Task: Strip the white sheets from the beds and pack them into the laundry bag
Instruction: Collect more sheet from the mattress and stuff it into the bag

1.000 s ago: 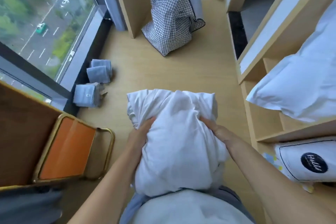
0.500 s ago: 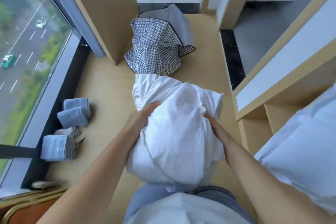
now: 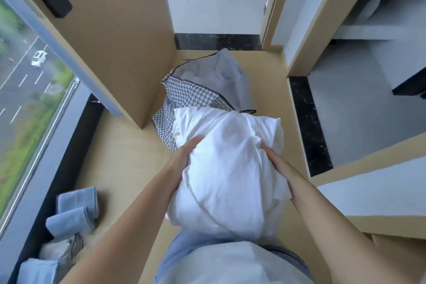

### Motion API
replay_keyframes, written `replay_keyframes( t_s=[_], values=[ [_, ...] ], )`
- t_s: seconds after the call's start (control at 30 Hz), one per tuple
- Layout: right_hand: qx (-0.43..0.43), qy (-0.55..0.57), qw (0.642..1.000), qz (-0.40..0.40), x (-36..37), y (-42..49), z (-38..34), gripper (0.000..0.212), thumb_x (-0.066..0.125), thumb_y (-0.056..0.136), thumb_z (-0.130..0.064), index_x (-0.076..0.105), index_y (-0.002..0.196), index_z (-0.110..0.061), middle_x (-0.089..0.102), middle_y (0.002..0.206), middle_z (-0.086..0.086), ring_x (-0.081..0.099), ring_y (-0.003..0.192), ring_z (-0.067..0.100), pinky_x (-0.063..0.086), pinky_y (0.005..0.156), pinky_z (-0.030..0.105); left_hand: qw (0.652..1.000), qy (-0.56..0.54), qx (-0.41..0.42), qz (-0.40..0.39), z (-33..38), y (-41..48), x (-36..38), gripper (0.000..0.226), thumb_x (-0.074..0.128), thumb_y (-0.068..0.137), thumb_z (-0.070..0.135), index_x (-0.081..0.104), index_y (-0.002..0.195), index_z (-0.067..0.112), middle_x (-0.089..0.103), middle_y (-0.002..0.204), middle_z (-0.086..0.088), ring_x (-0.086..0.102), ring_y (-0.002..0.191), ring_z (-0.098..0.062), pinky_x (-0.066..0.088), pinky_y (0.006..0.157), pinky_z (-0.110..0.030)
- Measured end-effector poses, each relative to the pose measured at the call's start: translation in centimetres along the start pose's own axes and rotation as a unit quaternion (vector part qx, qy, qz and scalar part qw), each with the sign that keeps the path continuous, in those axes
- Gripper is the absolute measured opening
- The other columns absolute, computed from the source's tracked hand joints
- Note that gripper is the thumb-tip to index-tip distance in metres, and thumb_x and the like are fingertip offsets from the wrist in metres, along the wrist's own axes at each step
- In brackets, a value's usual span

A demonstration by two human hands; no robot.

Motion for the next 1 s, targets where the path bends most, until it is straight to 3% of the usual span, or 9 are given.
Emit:
replay_keyframes(
  t_s=[0.1,0.23,0.4,0.5,0.6,0.67,0.83,0.93,1.0],
  values=[
    [0.002,0.005,1.000,0.019,-1.1,3.7,-5.9,0.061,0.074,0.063,-0.064,0.067,0.113,-0.030,0.073,0.107,-0.001,0.069,0.099,0.020,0.051,0.086,0.037,0.999,0.015,-0.030,-0.036,4.7,5.2,1.0,0.028,0.055,0.087,0.028,0.068,0.105,0.011,0.075,0.096,0.000,0.070,0.088,-0.008,0.052,0.069,-0.015],
    [-0.009,0.009,1.000,0.004,-3.2,9.6,-13.3,0.068,0.076,0.059,-0.067,0.066,0.117,-0.032,0.071,0.112,-0.001,0.068,0.103,0.021,0.048,0.095,0.040,0.996,0.039,-0.068,-0.046,9.6,12.9,3.0,0.048,0.060,0.075,0.042,0.068,0.114,0.016,0.071,0.110,-0.006,0.068,0.101,-0.020,0.050,0.088,-0.031],
    [-0.002,-0.030,1.000,0.001,-6.5,20.1,-23.1,0.067,0.071,0.061,-0.067,0.065,0.118,-0.033,0.073,0.107,-0.004,0.066,0.103,0.018,0.048,0.088,0.036,0.998,0.017,-0.055,-0.014,14.4,25.4,5.2,0.033,0.058,0.079,0.034,0.067,0.103,0.013,0.074,0.093,0.000,0.071,0.084,-0.011,0.053,0.073,-0.021],
    [0.023,-0.052,0.998,-0.013,-8.2,27.2,-28.6,0.050,0.068,0.070,-0.064,0.068,0.109,-0.033,0.073,0.104,-0.003,0.066,0.101,0.017,0.048,0.085,0.035,0.996,-0.016,-0.082,0.029,16.4,31.9,5.6,0.032,0.057,0.080,0.033,0.065,0.101,0.010,0.070,0.090,-0.008,0.069,0.073,-0.017,0.054,0.070,-0.023],
    [0.060,-0.074,0.995,-0.026,-8.5,34.0,-33.4,0.057,0.071,0.066,-0.063,0.067,0.114,-0.032,0.074,0.101,-0.004,0.067,0.099,0.016,0.048,0.082,0.034,0.991,-0.034,-0.115,0.057,17.8,37.8,5.1,0.021,0.055,0.084,0.031,0.065,0.083,0.012,0.068,0.064,-0.003,0.065,0.054,-0.014,0.050,0.053,-0.019],
    [0.078,-0.077,0.993,-0.033,-8.0,38.3,-35.6,0.042,0.066,0.077,-0.057,0.069,0.107,-0.029,0.075,0.091,-0.004,0.069,0.089,0.015,0.047,0.073,0.032,0.986,-0.040,-0.141,0.079,18.3,42.1,3.6,0.020,0.054,0.087,0.030,0.062,0.082,0.013,0.067,0.056,0.000,0.064,0.049,-0.012,0.048,0.049,-0.017],
    [0.115,-0.071,0.991,-0.015,-4.7,50.0,-36.3,0.024,0.057,0.090,-0.045,0.066,0.090,-0.022,0.073,0.065,-0.003,0.069,0.056,0.010,0.049,0.050,0.021,0.972,0.003,-0.192,0.136,16.8,53.2,-4.3,0.025,0.051,0.092,0.035,0.066,0.087,0.016,0.074,0.082,-0.004,0.069,0.066,-0.010,0.052,0.068,-0.021],
    [0.135,-0.027,0.990,-0.007,-1.8,58.2,-32.4,0.062,0.079,0.063,-0.057,0.068,0.113,-0.021,0.075,0.095,0.004,0.072,0.084,0.021,0.057,0.075,0.032,0.962,0.052,-0.217,0.156,14.4,59.1,-9.8,0.024,0.047,0.098,0.029,0.060,0.082,0.017,0.067,0.082,-0.002,0.064,0.053,-0.003,0.048,0.051,-0.011],
    [0.139,-0.012,0.990,0.010,0.3,62.8,-29.1,0.091,0.085,0.045,-0.062,0.059,0.124,-0.025,0.070,0.110,0.001,0.069,0.090,0.026,0.057,0.072,0.038,0.954,0.085,-0.227,0.176,12.3,61.3,-14.1,0.022,0.042,0.101,0.030,0.058,0.091,0.019,0.062,0.094,-0.001,0.063,0.067,-0.009,0.048,0.058,-0.017]
  ],
)
Point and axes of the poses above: each hand's wrist, its own y-axis towards the middle knuckle, its own x-axis out of the palm, z = x × y, the point moved 6 cm from there along y, towards the middle knuckle
